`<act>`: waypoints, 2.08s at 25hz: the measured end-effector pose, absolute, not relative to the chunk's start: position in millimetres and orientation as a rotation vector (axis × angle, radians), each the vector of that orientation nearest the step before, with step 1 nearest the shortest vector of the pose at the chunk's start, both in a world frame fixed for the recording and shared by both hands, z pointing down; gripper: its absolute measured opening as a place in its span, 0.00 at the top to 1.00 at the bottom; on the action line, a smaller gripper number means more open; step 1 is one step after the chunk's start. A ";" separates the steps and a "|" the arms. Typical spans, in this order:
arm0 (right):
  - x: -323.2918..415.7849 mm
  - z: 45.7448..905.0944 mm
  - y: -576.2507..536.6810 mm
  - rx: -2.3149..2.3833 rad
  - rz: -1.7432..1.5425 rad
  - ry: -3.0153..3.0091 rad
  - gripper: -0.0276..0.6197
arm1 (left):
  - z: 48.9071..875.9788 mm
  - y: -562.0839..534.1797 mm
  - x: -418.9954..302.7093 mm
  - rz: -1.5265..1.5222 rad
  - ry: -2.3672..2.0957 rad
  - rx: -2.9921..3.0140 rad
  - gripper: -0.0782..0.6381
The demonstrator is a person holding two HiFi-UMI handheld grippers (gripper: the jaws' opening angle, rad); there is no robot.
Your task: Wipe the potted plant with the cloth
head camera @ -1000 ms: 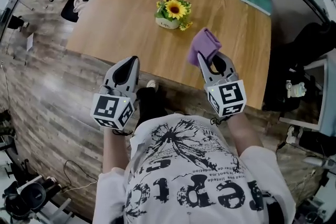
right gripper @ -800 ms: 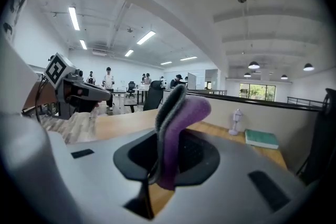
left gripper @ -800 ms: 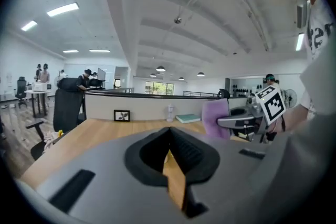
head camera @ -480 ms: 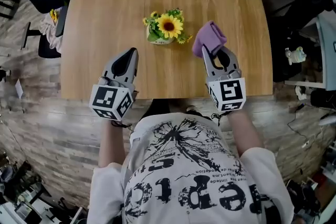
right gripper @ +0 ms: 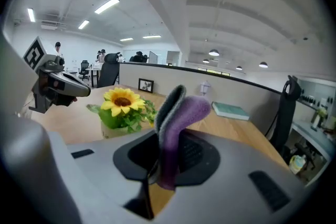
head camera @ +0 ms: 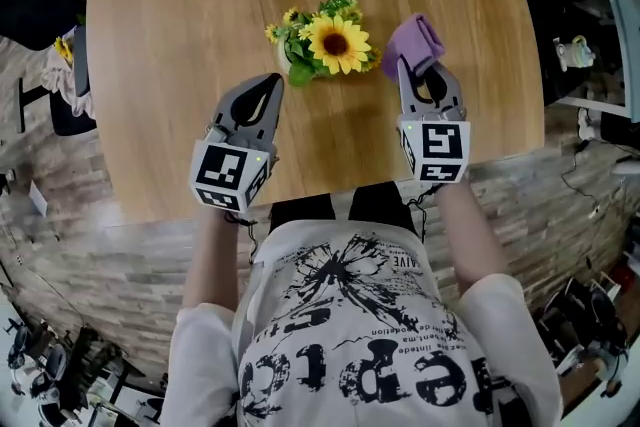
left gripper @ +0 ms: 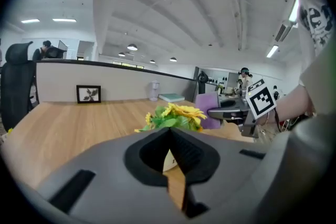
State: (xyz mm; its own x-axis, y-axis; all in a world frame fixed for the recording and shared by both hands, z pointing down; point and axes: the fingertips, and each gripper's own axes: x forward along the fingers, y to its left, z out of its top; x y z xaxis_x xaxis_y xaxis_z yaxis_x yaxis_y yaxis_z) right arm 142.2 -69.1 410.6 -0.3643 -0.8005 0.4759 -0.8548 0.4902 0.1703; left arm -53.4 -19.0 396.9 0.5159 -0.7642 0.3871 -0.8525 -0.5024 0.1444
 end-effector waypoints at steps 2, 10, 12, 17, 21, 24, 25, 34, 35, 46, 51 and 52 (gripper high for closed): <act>138.9 431.6 -77.1 1.344 0.172 -2.212 0.85 | 411.0 -31.3 -57.6 0.417 -1.334 2.441 0.89; 119.9 487.6 -91.3 1.262 0.299 -2.173 0.85 | 447.3 -57.5 -49.5 0.488 -1.177 2.543 0.89; 110.3 490.9 -91.9 1.239 0.318 -2.185 0.85 | 449.8 -59.4 -45.4 0.476 -1.141 2.569 0.89; 83.3 495.7 -90.1 1.163 0.328 -2.224 0.85 | 457.1 -60.9 -40.6 0.481 -1.068 2.626 0.89; 71.9 503.9 -90.7 1.107 0.324 -2.224 0.85 | 454.2 -59.4 -38.9 0.446 -1.039 2.676 0.89; 70.4 509.4 -89.4 1.074 0.360 -2.213 0.85 | 452.6 -58.0 -37.6 0.426 -1.041 2.694 0.89; 69.8 510.1 -88.8 1.066 0.368 -2.211 0.85 | 453.0 -58.0 -38.3 0.416 -1.040 2.691 0.89; 66.7 510.5 -69.7 1.011 0.341 -2.176 0.85 | 454.7 -58.8 -39.3 0.397 -1.074 2.711 0.89; 66.3 510.5 -66.1 1.004 0.347 -2.173 0.85 | 454.8 -58.6 -40.0 0.382 -1.078 2.703 0.89; 57.2 511.4 -32.4 1.027 0.470 -2.136 0.84 | 455.2 -59.3 -42.9 0.347 -1.064 2.704 0.89; 48.6 512.8 -18.8 0.980 0.525 -2.129 0.84 | 455.0 -59.2 -42.8 0.338 -1.050 2.719 0.89; 46.8 512.8 -16.0 0.966 0.537 -2.128 0.84 | 454.6 -59.1 -42.4 0.331 -1.049 2.719 0.89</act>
State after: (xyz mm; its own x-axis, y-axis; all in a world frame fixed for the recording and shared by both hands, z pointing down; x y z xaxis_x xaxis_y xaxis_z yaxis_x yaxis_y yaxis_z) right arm 46.8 -16.0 512.8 -0.4546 -0.4689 0.7573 -0.7720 0.6316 -0.0723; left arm -42.4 -59.1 454.6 0.7219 -0.6323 0.2812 -0.6790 -0.7255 0.1119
